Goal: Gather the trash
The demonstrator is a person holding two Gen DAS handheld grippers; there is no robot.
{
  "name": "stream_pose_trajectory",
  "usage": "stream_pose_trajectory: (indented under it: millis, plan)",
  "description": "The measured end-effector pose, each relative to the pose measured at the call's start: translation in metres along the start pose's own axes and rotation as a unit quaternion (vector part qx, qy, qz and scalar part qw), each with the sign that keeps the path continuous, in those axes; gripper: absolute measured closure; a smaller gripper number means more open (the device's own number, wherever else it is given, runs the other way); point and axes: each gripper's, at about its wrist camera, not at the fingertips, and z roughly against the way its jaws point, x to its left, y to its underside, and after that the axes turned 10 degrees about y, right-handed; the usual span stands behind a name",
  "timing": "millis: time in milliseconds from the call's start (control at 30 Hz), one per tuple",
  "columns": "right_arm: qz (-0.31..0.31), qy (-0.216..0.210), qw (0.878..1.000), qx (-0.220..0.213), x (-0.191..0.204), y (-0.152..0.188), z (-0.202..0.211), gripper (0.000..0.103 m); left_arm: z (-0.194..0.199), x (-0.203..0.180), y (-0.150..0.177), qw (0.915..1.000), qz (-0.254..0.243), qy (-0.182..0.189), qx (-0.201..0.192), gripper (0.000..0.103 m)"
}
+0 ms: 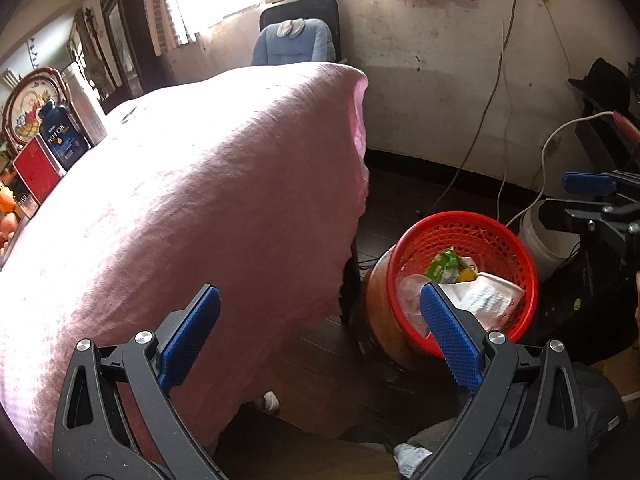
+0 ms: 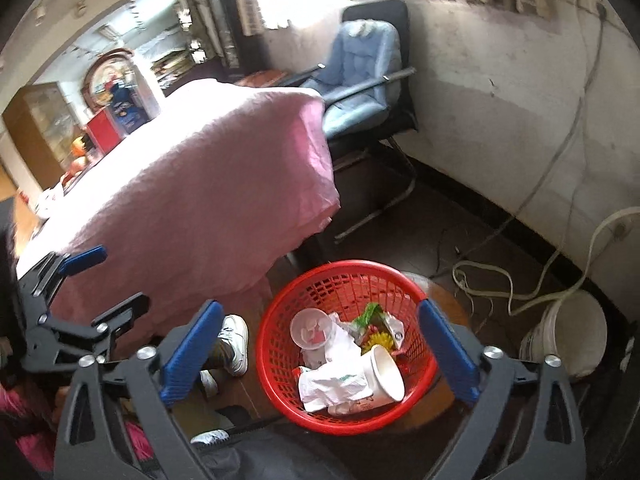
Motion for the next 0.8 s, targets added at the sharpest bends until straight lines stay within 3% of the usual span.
stream_pose_trajectory:
  millis: [67, 200, 333, 467, 600, 800]
  plan:
    - [-0.010, 0.005, 1.000, 0.020, -0.001, -0.002, -0.007, 0.006, 0.000, 0.004, 0.003, 1.0000, 0.000, 0.002, -0.001, 0.007]
    - [-0.001, 0.062, 0.997, 0.039, 0.004, -0.005, -0.014, 0.006, 0.000, 0.015, 0.005, 0.9999, 0.008, 0.006, -0.003, 0.007]
    - [0.064, 0.135, 0.988, 0.042, 0.025, -0.009, -0.018, 0.006, 0.001, 0.026, 0.009, 0.9997, 0.017, 0.017, -0.006, 0.007]
    - [0.149, 0.190, 0.969, 0.061, 0.055, -0.006, -0.028, 0.006, 0.001, 0.033, 0.012, 0.9993, 0.022, 0.031, -0.006, 0.007]
    - [0.192, 0.195, 0.959, 0.069, 0.075, -0.001, -0.025, 0.006, 0.002, 0.036, 0.013, 0.9985, 0.022, 0.050, -0.002, 0.007]
    - [0.204, 0.238, 0.946, 0.076, 0.082, 0.004, -0.011, 0.006, 0.002, 0.031, 0.015, 0.9976, 0.012, 0.068, 0.002, 0.007]
